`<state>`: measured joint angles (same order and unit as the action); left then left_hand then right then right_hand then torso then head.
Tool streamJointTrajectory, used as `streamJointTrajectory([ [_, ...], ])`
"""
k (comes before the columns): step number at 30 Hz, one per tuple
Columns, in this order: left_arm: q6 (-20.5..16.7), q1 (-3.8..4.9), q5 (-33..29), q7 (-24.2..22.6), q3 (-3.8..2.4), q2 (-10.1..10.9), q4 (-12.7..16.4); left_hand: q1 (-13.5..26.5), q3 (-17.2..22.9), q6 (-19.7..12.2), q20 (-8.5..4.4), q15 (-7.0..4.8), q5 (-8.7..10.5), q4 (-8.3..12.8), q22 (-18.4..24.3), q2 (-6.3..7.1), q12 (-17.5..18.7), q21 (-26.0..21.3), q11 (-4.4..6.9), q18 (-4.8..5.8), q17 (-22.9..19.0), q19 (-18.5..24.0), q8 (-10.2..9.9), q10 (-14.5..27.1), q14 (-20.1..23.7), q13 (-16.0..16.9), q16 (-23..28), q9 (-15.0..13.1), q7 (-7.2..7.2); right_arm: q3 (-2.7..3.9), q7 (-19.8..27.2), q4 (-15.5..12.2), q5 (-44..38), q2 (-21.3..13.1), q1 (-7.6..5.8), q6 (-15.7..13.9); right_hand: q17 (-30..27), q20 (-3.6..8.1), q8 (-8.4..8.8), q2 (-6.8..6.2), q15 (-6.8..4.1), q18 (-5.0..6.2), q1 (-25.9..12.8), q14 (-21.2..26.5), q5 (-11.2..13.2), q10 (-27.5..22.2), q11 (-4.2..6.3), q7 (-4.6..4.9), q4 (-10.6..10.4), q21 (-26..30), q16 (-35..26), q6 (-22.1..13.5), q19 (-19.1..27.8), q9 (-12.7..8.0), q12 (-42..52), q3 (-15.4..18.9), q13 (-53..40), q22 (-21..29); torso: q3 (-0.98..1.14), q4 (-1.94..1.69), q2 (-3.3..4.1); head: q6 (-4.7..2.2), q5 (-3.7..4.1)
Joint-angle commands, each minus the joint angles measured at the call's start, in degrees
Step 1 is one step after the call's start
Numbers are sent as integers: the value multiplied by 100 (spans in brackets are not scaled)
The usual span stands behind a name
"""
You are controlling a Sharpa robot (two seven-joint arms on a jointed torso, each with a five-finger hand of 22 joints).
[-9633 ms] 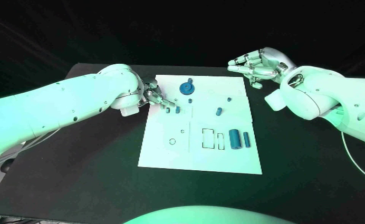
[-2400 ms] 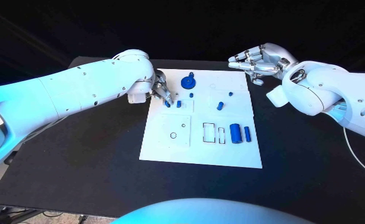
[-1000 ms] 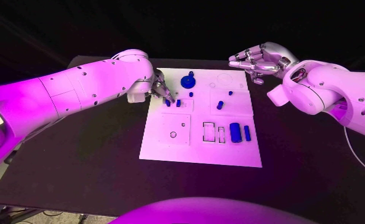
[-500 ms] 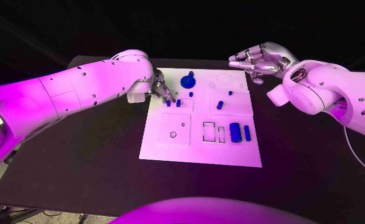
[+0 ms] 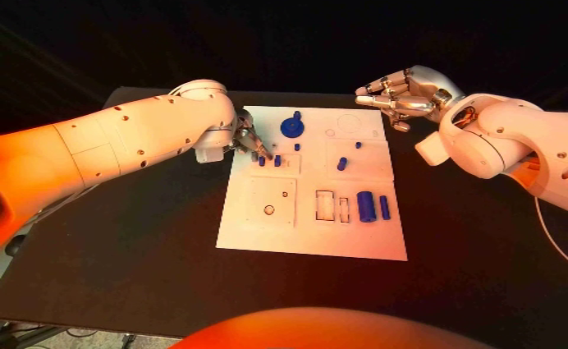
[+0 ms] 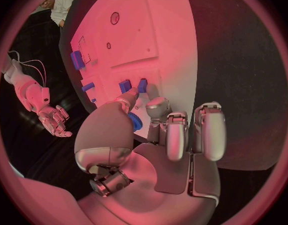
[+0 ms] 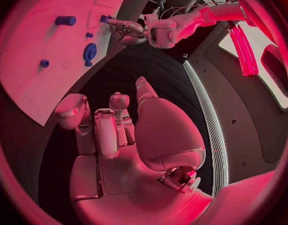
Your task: Assemble the parts on the task board
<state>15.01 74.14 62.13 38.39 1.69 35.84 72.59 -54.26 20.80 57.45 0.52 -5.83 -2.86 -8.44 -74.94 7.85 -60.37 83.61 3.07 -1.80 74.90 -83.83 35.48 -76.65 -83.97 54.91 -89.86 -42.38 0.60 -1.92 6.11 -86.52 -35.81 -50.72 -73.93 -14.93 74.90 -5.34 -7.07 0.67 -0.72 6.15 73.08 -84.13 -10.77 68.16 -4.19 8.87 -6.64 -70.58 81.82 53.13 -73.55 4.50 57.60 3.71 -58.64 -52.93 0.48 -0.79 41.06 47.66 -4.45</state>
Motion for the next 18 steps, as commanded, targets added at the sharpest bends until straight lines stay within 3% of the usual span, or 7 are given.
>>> streamJointTrajectory([
  [1, -665, -11, -276, -154, -14, 50, -7, 64, -151, -109, -26, -19, -1, -70, -869, -26, 97, -111, -23, -31, 1510, -265, -61, 90, -603, -99, -14, 19, 38, 0, 41, 1, -16, 8, 4, 95, 321, -19, -26, 47, 32, 79, -4, -275, -22, -37, 16, 12, -16, 41, -31, -35, 38, -5, -2, 41, 0, 6, 5, -3, -7, -8, 2],
  [5, -1149, 2, -608, -381, -31, 76, -32, 36, -476, -295, 18, 49, -3, -213, -595, -5, 703, -453, -94, -114, 1510, -113, -215, 505, -603, -750, -14, 105, 133, 0, 40, 5, -16, 15, 4, 97, 321, -19, -26, 47, 32, 79, -4, -275, -22, -37, 16, 12, -16, 41, -31, -35, 38, -5, -2, 41, 0, 6, 3, 0, -2, -17, 11],
  [7, -1329, 5, -776, -496, -35, 90, -41, 27, -679, -446, 67, 86, -8, -319, -236, 28, 1315, -903, -183, -216, 1431, 93, -357, 915, -573, -1381, 55, 199, 203, 0, 40, 6, -16, 17, 5, 99, 321, -19, -26, 47, 32, 79, -4, -275, -22, -37, 16, 12, -16, 41, -31, -35, 38, -5, -2, 41, 0, 6, 2, 1, 1, -23, 17],
  [10, -1464, 8, -901, -637, -37, 110, -46, -101, -1060, -576, 164, 186, -12, -476, 277, 50, 1511, -1570, -296, -350, 1054, 376, -538, 1119, -424, -1533, 413, 360, 319, -1, 38, 7, -16, 17, 5, 102, 321, -19, -26, 47, 32, 79, -4, -275, -22, -37, 16, 12, -16, 41, -31, -35, 38, -5, -2, 41, 0, 6, 2, 0, 3, -22, 20],
  [12, -1579, 9, -830, -770, -38, 127, -36, -392, -1437, -703, 250, 280, 4, -596, 1001, -7, 1634, -2522, -402, -530, 473, 736, -695, 1297, -173, -1665, 1010, 535, 420, -1, 35, 7, -16, 15, 5, 101, 321, -19, -26, 47, 32, 79, -4, -275, -22, -37, 16, 12, -16, 41, -31, -35, 38, -5, -2, 41, 0, 6, 3, -6, -2, -26, 30],
  [15, -1676, 9, -604, -928, -36, 133, -12, -591, -1656, -744, 292, 325, -1, -670, 1278, -43, 1652, -2890, -422, -585, 296, 831, -750, 1367, -92, -1727, 1201, 639, 473, -1, 31, 6, -16, 13, 5, 100, 321, -19, -26, 47, 32, 79, -4, -275, -22, -37, 16, 12, -16, 41, -31, -35, 38, -5, -2, 41, 0, 6, 4, -12, -5, -26, 42],
  [18, -1810, 8, -399, -1310, -26, 121, 21, -1078, -1802, -931, 386, 416, -21, -629, 2424, -126, 1855, -4433, -539, -818, -634, 1488, -912, 1715, 463, -1896, 2230, 837, 567, -1, 26, 7, -16, 15, 5, 91, 321, -19, -26, 47, 32, 79, -4, -275, -22, -37, 16, 12, -16, 41, -31, -35, 38, -5, -2, 41, 0, 6, 2, -3, 1, -39, 35],
])
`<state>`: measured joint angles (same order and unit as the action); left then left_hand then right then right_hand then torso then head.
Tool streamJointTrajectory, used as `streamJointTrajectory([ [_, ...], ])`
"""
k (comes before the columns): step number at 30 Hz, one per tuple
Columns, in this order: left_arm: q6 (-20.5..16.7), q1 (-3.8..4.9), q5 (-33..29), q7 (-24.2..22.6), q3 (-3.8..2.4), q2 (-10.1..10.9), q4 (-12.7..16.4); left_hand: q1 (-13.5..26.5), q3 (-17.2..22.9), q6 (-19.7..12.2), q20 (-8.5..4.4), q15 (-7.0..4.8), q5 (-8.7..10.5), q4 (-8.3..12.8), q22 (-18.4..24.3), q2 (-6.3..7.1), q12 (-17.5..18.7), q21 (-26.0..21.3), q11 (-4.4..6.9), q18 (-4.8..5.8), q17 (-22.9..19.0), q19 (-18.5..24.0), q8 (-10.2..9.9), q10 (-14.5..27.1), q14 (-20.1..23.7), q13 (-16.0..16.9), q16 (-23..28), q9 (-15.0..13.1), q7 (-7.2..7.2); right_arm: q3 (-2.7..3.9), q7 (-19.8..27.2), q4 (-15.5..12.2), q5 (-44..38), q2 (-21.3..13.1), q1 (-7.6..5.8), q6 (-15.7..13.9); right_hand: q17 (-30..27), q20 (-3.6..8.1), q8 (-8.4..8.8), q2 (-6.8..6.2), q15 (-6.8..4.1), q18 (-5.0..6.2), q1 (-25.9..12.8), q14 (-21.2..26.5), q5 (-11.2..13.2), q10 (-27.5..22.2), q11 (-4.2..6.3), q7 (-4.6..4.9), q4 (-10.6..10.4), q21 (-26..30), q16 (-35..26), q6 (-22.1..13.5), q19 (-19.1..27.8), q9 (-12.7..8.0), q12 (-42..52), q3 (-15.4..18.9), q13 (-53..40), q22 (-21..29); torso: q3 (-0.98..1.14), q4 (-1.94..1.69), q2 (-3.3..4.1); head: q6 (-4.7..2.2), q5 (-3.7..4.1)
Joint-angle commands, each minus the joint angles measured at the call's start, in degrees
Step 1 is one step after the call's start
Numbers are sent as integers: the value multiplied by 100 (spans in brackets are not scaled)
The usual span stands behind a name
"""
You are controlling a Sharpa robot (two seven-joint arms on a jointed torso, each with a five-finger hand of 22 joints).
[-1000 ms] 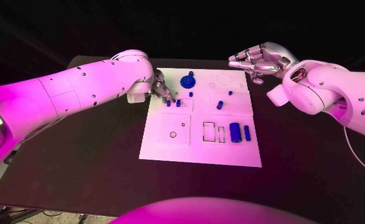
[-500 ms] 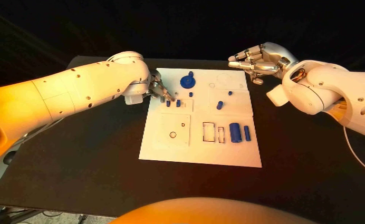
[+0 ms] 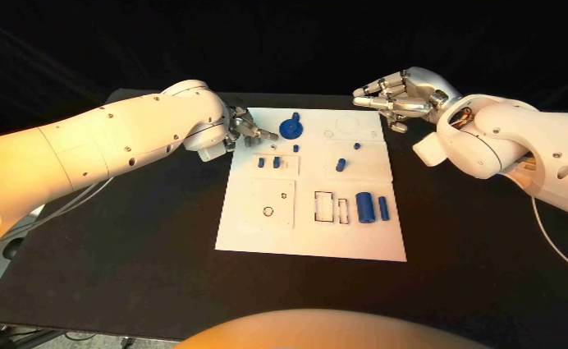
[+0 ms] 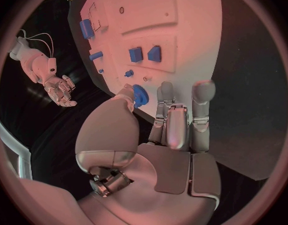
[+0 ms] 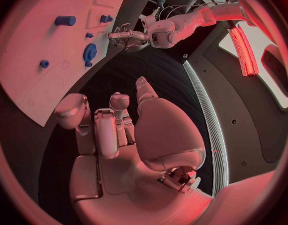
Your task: Assemble the parts on the task board
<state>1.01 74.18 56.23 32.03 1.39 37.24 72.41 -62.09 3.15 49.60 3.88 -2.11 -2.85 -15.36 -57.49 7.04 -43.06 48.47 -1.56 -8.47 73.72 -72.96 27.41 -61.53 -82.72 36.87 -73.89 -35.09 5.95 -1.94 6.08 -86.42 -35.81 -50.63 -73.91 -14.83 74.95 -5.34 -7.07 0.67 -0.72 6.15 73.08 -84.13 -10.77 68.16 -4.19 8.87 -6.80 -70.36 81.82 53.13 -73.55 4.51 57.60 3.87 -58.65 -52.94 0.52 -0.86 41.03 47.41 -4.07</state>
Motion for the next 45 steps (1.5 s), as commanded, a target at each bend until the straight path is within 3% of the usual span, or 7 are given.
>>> streamJointTrajectory([
  [1, -468, 3, 258, -943, 17, -32, 47, -510, -3, -220, 73, 103, -18, 141, 849, -86, 241, -1174, -97, -177, -990, 552, -175, 364, 664, -171, 1179, 180, 78, 0, 27, 0, -16, 8, 4, 73, 317, -19, -26, 47, 32, 79, -4, -275, -22, -37, 16, 12, 0, 19, -31, -35, 39, -6, -2, 25, 0, 6, -1, 7, 2, -23, -4],
  [4, -685, -19, 486, -1838, 67, -76, 68, -1407, 243, -383, 219, 248, 3, 522, 1180, -211, 720, -1718, -253, -145, -2294, 949, -459, 881, 1767, -528, 2772, 493, 177, 0, 27, 10, -16, 16, 4, 51, 317, -20, -30, 58, 32, 82, 1, -275, -25, -44, 16, 12, -4, 27, -32, -36, 45, -6, -9, 32, 10, 19, -6, 12, 0, -63, 26],
  [10, -947, -86, 1107, -3030, 139, -170, 111, -2656, 1009, -166, 242, 296, -10, 1155, 1447, -211, 1548, -2121, -318, -190, -2765, 1182, -1038, 788, 2115, -1379, 3341, 1152, 182, -1, 22, 31, -16, 33, 8, 55, 306, -20, -37, 97, 32, 86, 42, -271, -32, -54, 17, 12, 2, 41, -41, -41, 53, -6, -14, 32, 22, 40, -9, 15, 6, -107, 67],
  [22, -772, -151, 2281, -3049, 283, -463, -202, -2318, 1278, 393, 222, 241, 14, 1219, 1432, 141, 2453, -1974, -351, -203, -3175, 568, -1617, 462, 1235, -2451, 3334, 1878, 148, -1, 22, 32, -38, 49, 18, 60, 254, -21, -44, 133, 32, 103, 86, -255, -50, -103, 16, 13, 11, 98, -81, -49, 97, -7, -69, 35, 81, 136, 0, 5, 6, -141, 86],
  [30, -723, -182, 2641, -2969, 293, -628, -364, -2062, 1299, 708, 164, 188, 7, 1133, 1274, 204, 2618, -1671, -290, -181, -2065, -13, -1738, 196, 425, -2753, 1841, 2085, 123, -2, 27, 40, -40, 70, 24, 76, 254, -21, -44, 133, 32, 103, 86, -255, -50, -103, 16, 13, 11, 98, -81, -49, 97, -7, -69, 35, 81, 136, 0, 8, 2, -147, 84],
  [38, -710, -193, 2812, -2977, 293, -719, -437, -2079, 1451, 937, 89, 115, 11, 1141, -299, 141, 2746, 369, -223, 145, -709, -823, -1835, -116, -168, -2945, 331, 2226, 108, -2, 28, 42, -40, 81, 28, 86, 251, -21, -44, 134, 32, 103, 89, -254, -51, -103, 16, 14, 11, 99, -83, -50, 99, -7, -69, 36, 82, 138, 2, 10, 7, -154, 88],
  [45, -602, -208, 2893, -2947, 293, -807, -498, -2082, 1626, 1095, 41, 73, 8, 1170, -972, 131, 2864, 1212, -176, 281, -557, -1065, -1890, -335, -266, -3050, 96, 2301, 77, -2, 28, 41, -40, 87, 30, 94, 245, -22, -45, 139, 32, 104, 94, -251, -56, -105, 16, 14, 12, 104, -88, -53, 102, -7, -68, 38, 82, 144, 1, 12, 9, -138, 93],
])
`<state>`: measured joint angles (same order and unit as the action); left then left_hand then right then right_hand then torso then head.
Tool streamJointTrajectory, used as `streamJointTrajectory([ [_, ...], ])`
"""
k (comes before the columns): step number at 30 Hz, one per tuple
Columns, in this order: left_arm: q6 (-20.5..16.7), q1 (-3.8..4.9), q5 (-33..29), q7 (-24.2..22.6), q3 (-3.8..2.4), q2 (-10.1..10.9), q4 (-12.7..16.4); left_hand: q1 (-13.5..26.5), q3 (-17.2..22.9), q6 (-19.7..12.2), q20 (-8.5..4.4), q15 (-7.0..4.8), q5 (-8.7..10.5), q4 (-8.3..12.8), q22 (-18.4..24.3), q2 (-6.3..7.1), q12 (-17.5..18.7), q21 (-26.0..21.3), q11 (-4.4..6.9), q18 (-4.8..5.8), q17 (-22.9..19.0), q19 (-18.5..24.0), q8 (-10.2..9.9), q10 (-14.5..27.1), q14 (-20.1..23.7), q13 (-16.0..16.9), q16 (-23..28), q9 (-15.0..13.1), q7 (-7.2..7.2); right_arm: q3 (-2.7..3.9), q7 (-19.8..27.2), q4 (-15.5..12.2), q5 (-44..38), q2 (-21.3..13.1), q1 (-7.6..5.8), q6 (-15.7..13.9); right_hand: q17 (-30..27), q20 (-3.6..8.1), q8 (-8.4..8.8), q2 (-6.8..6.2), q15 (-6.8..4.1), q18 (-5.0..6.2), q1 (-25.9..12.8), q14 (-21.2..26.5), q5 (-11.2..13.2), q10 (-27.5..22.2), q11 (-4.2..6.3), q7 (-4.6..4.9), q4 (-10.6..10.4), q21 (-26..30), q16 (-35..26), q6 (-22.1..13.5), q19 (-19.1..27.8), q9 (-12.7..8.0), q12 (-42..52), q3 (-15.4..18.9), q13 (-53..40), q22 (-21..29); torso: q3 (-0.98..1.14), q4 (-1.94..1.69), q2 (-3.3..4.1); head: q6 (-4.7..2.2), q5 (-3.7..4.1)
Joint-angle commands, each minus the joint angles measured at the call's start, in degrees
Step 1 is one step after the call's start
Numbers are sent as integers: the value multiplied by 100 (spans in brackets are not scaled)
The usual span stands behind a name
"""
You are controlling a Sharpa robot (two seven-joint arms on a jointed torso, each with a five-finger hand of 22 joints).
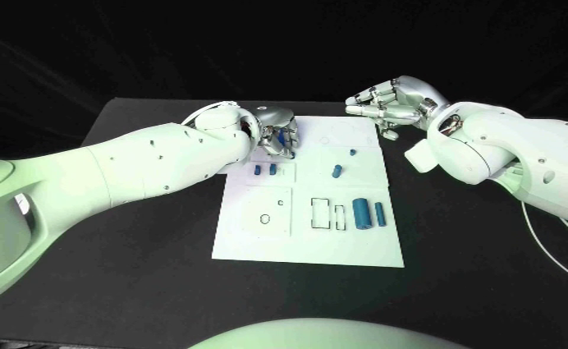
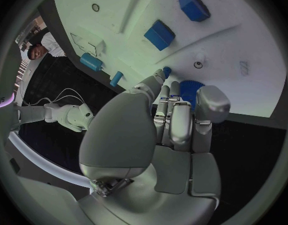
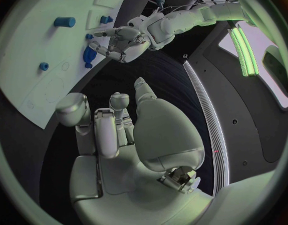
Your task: Assemble the parts on the task board
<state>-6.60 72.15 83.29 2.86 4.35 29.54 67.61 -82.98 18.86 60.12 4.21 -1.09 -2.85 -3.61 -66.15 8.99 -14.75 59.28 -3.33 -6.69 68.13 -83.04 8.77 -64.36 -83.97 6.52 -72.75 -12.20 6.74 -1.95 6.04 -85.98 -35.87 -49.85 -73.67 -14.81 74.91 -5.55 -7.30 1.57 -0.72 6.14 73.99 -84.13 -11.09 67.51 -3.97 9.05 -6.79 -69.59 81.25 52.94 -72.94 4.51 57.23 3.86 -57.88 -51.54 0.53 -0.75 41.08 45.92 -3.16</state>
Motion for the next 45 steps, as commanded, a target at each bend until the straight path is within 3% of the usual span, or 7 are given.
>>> streamJointTrajectory([
  [1, 167, -6, 190, -27, -3, -42, -24, 9, 69, 54, 5, -31, 8, -2, -149, -65, 44, 184, 5, 111, -3, -70, -30, -69, -144, -23, -21, 18, -2, 0, 33, -4, -34, 9, 5, 91, 248, -1, -22, 48, 32, 105, 4, -251, -23, -41, -7, -4, 11, 27, -31, -34, 41, -8, -31, 38, 6, 5, 0, 1, 3, 13, 3],
  [13, 476, -32, 271, 212, -3, -143, -110, 88, 179, 79, -24, -56, 5, 23, -792, -9, 165, 991, 20, 253, -179, -254, -141, -230, -171, -94, 32, 104, 0, 0, 31, -4, -37, 14, 6, 100, 248, -1, -22, 48, 32, 105, 4, -251, -23, -41, -7, -4, 11, 27, -31, -34, 41, -8, -31, 38, 6, 5, -4, -7, -2, 46, 3],
  [22, 577, -40, 332, 339, -3, -216, -187, 83, 267, 188, -33, -68, 4, 55, -842, -53, 221, 1035, 38, 255, -242, -247, -138, -287, -172, -117, 46, 120, -27, 0, 22, -6, -55, 18, 6, 104, 247, -1, -24, 53, 33, 104, 7, -250, -25, -37, -7, -3, 9, 28, -33, -35, 40, -8, -23, 43, -1, 3, 0, -7, -2, 58, 11],
  [28, 624, -42, 352, 385, -3, -244, -205, -34, 453, 367, -58, -112, 1, 169, -905, -166, 206, 1092, 92, 258, -275, -235, -100, -489, -174, -106, 37, 122, -56, 0, 25, -7, -59, 19, 6, 99, 244, -2, -26, 59, 33, 105, 16, -249, -27, -38, -7, -3, 12, 32, -35, -35, 43, -8, -23, 44, 1, 9, 0, -6, -4, 61, 8],
  [38, 364, -43, 209, 267, -10, -234, -170, -46, 685, 609, -95, -150, 3, 340, -984, -249, 239, 1162, 141, 267, -329, -226, -58, -716, -172, -82, 32, 118, -80, 0, 27, -9, -60, 16, 7, 100, 246, -2, -29, 63, 33, 106, 29, -249, -26, -39, -6, -4, 17, 37, -35, -35, 46, -7, -22, 45, 2, 15, -2, -4, 0, 66, 12],
  [45, 27, -44, -104, 197, -92, -78, -2, -3, 725, 618, -98, -145, 4, 386, -991, -219, 289, 1161, 126, 267, -359, -218, -86, -730, -170, -87, 37, 134, -63, 0, 25, -8, -60, 7, 7, 108, 246, -2, -29, 63, 33, 106, 29, -249, -26, -39, -6, -4, 17, 37, -35, -35, 46, -7, -22, 45, 2, 15, 0, -16, -12, 54, 26],
])
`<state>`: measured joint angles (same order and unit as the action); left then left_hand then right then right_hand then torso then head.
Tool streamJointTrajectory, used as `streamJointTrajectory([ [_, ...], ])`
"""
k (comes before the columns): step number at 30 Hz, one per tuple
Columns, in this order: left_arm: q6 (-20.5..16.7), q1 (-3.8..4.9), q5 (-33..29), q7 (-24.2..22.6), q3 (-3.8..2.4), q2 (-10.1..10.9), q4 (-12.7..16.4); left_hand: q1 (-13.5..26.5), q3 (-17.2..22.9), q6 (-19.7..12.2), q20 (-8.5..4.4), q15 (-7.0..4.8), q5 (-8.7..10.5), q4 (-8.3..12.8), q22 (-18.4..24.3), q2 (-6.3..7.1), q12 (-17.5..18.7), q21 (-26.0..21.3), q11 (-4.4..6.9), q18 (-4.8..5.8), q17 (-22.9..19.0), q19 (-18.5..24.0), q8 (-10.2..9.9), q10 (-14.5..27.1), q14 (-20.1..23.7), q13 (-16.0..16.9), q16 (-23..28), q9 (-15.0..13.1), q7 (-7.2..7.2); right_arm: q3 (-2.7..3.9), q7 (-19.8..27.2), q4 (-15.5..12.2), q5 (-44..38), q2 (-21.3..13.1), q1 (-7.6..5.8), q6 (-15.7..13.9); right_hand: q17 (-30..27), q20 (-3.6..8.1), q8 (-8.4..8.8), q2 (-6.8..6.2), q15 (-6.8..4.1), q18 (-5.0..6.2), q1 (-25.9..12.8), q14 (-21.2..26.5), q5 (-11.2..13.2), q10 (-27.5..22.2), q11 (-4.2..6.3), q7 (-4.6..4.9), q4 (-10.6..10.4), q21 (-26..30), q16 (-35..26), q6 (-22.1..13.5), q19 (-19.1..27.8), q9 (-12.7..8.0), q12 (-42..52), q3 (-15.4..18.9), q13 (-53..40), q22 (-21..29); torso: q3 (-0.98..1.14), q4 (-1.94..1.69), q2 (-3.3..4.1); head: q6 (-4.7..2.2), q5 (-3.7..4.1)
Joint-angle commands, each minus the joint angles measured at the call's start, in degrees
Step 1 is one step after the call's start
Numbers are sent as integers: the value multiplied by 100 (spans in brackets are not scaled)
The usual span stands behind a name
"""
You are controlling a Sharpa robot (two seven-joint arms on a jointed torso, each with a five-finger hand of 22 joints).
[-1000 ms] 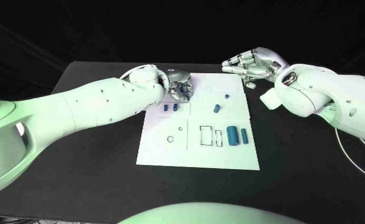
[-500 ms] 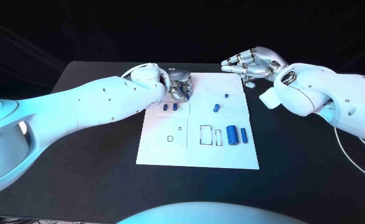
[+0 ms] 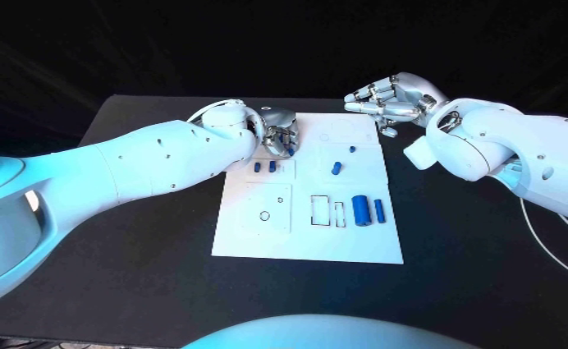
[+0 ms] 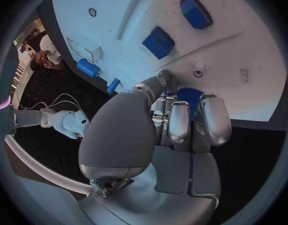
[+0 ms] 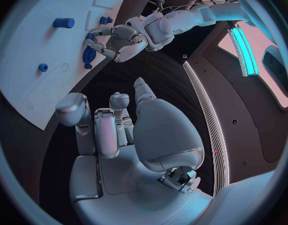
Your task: Assemble the parts on the task board
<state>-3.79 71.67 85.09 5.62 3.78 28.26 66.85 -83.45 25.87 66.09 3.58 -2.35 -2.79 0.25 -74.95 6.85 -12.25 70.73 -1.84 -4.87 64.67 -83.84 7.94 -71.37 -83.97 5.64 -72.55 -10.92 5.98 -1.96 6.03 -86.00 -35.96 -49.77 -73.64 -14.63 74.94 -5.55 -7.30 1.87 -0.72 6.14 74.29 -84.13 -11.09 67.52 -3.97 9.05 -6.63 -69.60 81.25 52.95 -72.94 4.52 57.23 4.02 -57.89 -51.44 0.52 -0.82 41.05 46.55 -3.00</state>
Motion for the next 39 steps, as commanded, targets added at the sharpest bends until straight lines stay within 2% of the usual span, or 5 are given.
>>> streamJointTrajectory([
  [1, -286, 4, -359, -82, -65, 90, 116, 72, 28, 22, -34, -16, -3, 2, -114, 5, 55, 16, -26, 85, -22, -136, -11, -30, -168, -1, 18, 10, 14, 0, 27, -5, -50, -4, 4, 92, 243, -2, -30, 33, 33, 107, -1, -249, -26, -39, -6, -3, 1, 38, -35, -35, 47, -8, -22, 30, 3, 5, 1, -9, -9, -16, 20],
  [10, -254, 23, -919, -19, -240, 507, 431, 195, 30, 29, -28, -8, -2, -6, -129, 47, 118, 21, -33, 85, -50, -129, -45, -44, -166, -9, 18, 29, 15, 0, 22, -2, -50, -28, 5, 102, 236, -2, -34, 38, 33, 107, 12, -246, -25, -43, -6, -4, 6, 43, -41, -33, 50, -7, -25, 32, 8, 11, 8, -9, -11, -52, 28],
  [21, 54, 34, -1102, 68, -262, 822, 465, 245, 35, 22, -25, -4, -2, -9, -136, 66, 157, 23, -38, 86, -64, -125, -69, -40, -163, -17, 18, 42, 14, -1, 14, 2, -50, -41, 6, 102, 236, -2, -34, 38, 33, 107, 12, -246, -25, -43, -6, -4, 6, 43, -41, -33, 50, -7, -25, 32, 8, 11, 0, -4, -3, -69, 15],
  [26, 177, 25, -1148, 60, -260, 873, 435, 251, 44, 11, -22, -1, -2, -3, -126, 69, 175, 5, -40, 82, -52, -116, -82, -33, -164, -20, 6, 49, 15, -1, 17, 8, -50, -36, 11, 113, 236, -2, -34, 38, 33, 107, 12, -246, -25, -43, -6, -4, 6, 43, -41, -33, 50, -7, -25, 32, 8, 11, -13, -12, -9, -71, 25],
  [39, 292, 7, -1149, 80, -246, 870, 355, 280, 54, -4, -16, 7, -2, -5, -122, 72, 207, -9, -51, 80, -62, -104, -105, -25, -159, -26, 6, 61, 26, -2, 22, 9, -50, -23, 18, 116, 229, -2, -37, 39, 33, 109, 14, -244, -22, -52, -6, -4, 5, 50, -46, -33, 55, -7, -36, 38, 21, 23, -3, 0, 0, -75, -37],
])
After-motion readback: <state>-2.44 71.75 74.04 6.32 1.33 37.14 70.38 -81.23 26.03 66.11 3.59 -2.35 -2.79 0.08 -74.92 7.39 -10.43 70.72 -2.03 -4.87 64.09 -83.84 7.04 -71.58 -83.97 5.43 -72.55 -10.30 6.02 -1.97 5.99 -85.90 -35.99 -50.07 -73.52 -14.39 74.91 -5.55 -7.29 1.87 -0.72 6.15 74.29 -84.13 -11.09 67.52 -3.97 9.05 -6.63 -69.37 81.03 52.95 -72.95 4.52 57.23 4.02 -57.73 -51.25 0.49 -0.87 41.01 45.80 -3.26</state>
